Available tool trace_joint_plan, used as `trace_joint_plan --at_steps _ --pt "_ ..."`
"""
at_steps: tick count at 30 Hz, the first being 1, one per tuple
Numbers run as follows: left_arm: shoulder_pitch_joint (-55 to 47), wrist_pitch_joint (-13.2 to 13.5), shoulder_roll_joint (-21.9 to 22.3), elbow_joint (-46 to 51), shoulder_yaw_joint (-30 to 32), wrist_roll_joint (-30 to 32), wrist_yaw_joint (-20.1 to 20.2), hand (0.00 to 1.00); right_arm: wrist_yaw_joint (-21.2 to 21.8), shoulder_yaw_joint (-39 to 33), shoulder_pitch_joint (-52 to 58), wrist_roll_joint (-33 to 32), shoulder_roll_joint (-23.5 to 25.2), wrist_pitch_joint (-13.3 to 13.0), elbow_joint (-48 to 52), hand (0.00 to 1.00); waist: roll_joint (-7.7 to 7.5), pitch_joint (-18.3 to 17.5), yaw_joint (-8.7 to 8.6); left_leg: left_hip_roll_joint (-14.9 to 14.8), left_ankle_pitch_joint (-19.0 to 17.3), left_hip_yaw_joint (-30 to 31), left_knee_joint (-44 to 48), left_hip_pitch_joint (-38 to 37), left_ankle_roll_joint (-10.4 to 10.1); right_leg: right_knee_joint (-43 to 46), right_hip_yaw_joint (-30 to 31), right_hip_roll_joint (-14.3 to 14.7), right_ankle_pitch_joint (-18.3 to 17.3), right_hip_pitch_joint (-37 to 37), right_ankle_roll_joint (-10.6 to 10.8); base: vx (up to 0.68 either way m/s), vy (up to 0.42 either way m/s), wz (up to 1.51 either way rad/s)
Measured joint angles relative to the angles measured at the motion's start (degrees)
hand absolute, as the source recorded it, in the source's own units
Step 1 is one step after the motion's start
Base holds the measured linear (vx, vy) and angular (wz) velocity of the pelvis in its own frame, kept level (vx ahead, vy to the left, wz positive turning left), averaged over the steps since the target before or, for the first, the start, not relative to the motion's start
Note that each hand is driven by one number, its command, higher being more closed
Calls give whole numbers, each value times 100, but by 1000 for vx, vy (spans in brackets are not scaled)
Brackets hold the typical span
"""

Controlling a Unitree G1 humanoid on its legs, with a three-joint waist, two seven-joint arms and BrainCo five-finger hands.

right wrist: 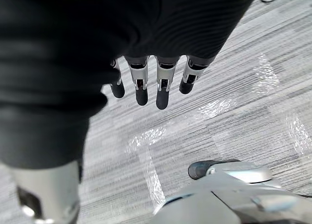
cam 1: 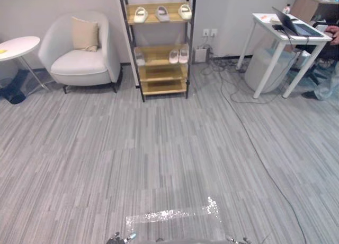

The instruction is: Organize the slippers on the shoe rack

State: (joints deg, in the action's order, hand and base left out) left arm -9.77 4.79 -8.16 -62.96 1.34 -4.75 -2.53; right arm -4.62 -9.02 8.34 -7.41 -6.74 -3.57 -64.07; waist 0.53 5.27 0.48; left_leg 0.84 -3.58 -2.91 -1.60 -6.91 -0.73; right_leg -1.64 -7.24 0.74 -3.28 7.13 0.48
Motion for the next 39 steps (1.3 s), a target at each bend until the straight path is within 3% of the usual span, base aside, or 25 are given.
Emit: trace_joint_plan --at_steps 11,29,31,33,34,36,38,39 --pt "83 11 -21 -10 1 9 -5 0 -1 -31 -285 24 61 -47 -6 0 -33 149 44 16 9 -64 -222 -240 -13 -176 -31 2 -1 228 131 33 -6 -1" --pt "186 103 -67 -63 -3 6 -51 0 -4 22 -397 55 90 -48 -7 0 -126 237 33 2 75 24 -315 -93 -49 -156 -162 16 -49 67 68 -23 -20 3" --pt "288 103 -96 -54 -2 7 -89 0 -3 25 -470 53 109 -53 -4 0 -187 344 37 -13 -236 24 342 297 -83 -43 -180 4 -94 -55 21 5 -35 4" --pt "391 101 -111 7 0 6 -102 0 -9 25 -517 36 99 -72 23 0 -153 514 46 -190 -826 -101 1797 917 -218 -25 -209 87 -244 -5 -120 -16 -37 5" --pt "399 102 -119 50 2 2 -103 0 -12 25 -528 22 103 -82 22 0 -151 572 64 -233 -882 -181 2213 1074 -254 -49 -211 98 -290 24 -112 -40 -21 0" --pt "399 106 -14 286 206 -53 -116 0 -38 27 -521 0 48 -106 47 0 -77 660 212 -562 -952 -510 4241 1938 -198 81 -84 145 -464 219 -198 48 -6 -19" --pt "392 112 63 301 302 -214 -154 0 -57 26 -513 -9 -6 -101 35 0 -28 723 279 -690 -1165 -532 4800 2331 -163 255 7 110 -625 310 -276 156 46 -18" --pt "390 117 94 305 332 -238 -200 0 -60 25 -540 -9 -22 -101 34 0 -5 730 286 -664 -1172 -530 4652 2511 -163 280 53 69 -698 368 -268 240 113 -12"
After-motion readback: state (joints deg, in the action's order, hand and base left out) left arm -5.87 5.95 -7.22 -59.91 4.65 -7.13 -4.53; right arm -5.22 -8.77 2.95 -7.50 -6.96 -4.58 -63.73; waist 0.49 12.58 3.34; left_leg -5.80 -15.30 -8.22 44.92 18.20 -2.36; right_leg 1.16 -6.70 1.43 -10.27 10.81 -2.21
